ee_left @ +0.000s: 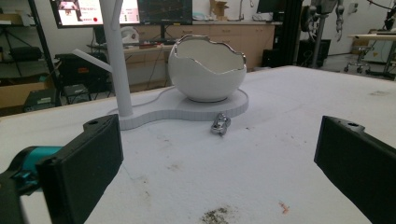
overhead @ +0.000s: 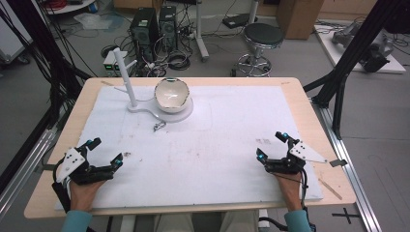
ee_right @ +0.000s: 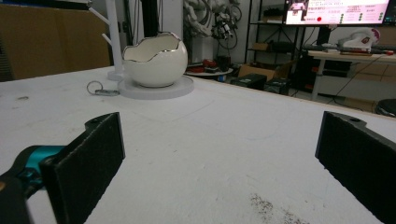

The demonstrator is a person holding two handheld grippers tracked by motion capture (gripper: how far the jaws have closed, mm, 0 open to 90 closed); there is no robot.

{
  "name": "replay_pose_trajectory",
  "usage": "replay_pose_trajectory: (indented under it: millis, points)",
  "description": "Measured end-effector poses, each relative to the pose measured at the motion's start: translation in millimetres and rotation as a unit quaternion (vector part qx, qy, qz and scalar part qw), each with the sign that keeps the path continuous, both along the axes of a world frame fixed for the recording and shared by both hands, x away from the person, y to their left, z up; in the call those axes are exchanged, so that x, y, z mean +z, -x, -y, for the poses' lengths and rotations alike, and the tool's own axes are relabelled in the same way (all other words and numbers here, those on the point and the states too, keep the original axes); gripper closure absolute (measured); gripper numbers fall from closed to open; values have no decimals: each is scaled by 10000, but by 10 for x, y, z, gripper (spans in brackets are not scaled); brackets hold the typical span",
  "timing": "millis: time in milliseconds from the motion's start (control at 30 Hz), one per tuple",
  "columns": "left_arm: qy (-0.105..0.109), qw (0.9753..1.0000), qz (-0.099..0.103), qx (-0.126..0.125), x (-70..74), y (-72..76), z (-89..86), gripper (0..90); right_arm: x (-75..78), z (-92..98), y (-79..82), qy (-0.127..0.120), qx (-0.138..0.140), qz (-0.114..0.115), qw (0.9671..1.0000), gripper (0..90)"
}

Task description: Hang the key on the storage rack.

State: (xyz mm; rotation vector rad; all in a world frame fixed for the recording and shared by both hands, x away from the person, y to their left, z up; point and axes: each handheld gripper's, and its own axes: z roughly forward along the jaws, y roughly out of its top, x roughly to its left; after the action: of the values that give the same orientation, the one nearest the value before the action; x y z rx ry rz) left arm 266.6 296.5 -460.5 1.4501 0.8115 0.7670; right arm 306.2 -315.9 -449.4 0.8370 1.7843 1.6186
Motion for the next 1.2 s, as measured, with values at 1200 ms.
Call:
replay_pose_trajectory:
  millis: [1200]
  points:
    - [-867, 9920, -795, -467, 848, -634, 285, 17, 0, 4, 1, -50, -21, -43, 10000, 6]
